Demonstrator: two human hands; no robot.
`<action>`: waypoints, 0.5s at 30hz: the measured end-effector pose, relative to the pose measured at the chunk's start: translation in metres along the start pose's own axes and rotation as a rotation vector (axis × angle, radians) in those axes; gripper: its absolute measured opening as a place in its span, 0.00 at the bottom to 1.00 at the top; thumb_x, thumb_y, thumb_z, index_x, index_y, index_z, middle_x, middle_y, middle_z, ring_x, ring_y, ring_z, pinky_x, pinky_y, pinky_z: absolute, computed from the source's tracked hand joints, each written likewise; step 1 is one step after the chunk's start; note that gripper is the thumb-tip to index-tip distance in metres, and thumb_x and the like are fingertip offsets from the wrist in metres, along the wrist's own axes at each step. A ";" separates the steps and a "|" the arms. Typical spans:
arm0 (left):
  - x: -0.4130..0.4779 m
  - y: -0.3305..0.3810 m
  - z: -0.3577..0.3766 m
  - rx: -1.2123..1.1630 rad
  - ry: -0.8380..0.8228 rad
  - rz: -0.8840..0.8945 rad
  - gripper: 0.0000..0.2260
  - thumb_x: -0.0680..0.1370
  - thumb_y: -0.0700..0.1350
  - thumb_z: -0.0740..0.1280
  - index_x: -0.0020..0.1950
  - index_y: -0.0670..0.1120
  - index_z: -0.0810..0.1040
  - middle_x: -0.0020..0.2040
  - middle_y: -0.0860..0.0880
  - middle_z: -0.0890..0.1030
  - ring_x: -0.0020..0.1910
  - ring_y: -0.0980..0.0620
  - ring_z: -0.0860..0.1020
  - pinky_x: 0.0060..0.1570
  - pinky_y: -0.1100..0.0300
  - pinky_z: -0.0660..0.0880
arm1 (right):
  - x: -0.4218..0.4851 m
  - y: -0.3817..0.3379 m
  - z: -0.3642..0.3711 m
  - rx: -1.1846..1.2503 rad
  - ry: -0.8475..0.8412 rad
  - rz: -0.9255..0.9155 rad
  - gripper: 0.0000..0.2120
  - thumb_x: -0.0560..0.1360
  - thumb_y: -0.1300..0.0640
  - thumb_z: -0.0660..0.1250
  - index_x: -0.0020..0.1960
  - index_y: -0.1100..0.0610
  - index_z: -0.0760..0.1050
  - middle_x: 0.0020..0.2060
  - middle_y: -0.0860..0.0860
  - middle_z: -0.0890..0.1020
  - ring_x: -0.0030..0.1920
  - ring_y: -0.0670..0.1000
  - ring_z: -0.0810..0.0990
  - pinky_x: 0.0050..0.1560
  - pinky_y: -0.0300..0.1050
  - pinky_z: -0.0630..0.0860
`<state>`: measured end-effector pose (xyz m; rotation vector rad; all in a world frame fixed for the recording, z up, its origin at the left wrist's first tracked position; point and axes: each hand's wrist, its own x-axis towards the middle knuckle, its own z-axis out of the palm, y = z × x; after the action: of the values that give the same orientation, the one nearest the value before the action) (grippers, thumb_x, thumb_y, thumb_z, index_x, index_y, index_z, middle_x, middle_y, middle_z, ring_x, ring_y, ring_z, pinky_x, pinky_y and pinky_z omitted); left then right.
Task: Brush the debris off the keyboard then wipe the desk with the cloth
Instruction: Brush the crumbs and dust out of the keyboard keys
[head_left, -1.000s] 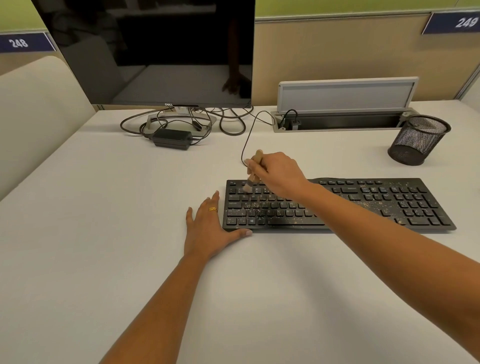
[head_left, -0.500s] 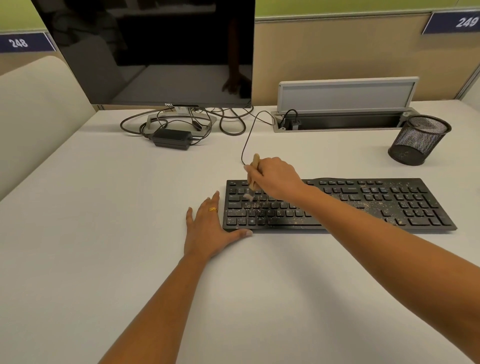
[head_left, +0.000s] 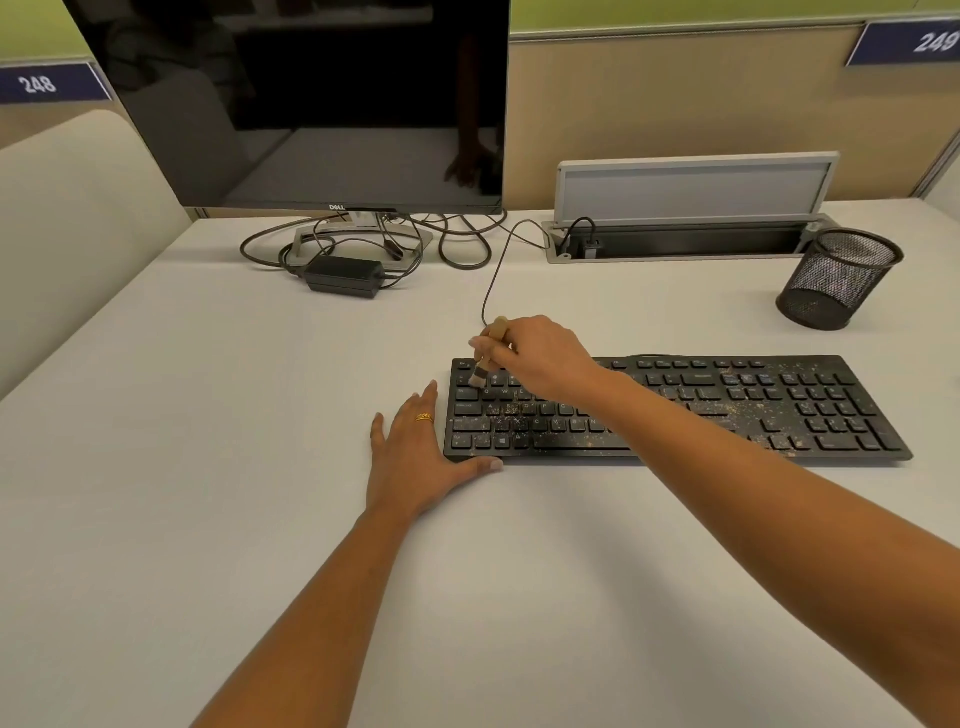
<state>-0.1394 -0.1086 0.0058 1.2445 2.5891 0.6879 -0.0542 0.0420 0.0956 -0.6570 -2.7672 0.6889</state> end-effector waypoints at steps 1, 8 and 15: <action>0.000 0.000 0.000 -0.001 0.000 0.001 0.55 0.61 0.74 0.66 0.78 0.48 0.50 0.77 0.51 0.58 0.76 0.55 0.54 0.75 0.48 0.42 | -0.001 0.001 0.001 -0.048 -0.001 -0.013 0.21 0.80 0.44 0.53 0.51 0.56 0.79 0.44 0.50 0.82 0.44 0.50 0.76 0.42 0.43 0.65; 0.000 0.000 -0.001 -0.007 -0.004 -0.007 0.57 0.57 0.76 0.61 0.78 0.48 0.51 0.77 0.52 0.58 0.76 0.55 0.54 0.75 0.48 0.41 | 0.000 0.003 -0.010 -0.143 0.099 -0.009 0.22 0.82 0.47 0.50 0.44 0.59 0.77 0.41 0.53 0.82 0.44 0.55 0.79 0.43 0.46 0.70; -0.001 0.000 -0.001 -0.008 -0.005 -0.009 0.57 0.56 0.76 0.60 0.78 0.48 0.50 0.77 0.52 0.58 0.76 0.55 0.54 0.75 0.49 0.41 | -0.004 0.001 -0.001 -0.009 0.060 0.045 0.23 0.81 0.48 0.52 0.44 0.59 0.80 0.40 0.53 0.84 0.43 0.55 0.81 0.48 0.50 0.75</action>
<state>-0.1390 -0.1091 0.0067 1.2299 2.5840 0.6913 -0.0495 0.0414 0.0952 -0.7313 -2.7097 0.6553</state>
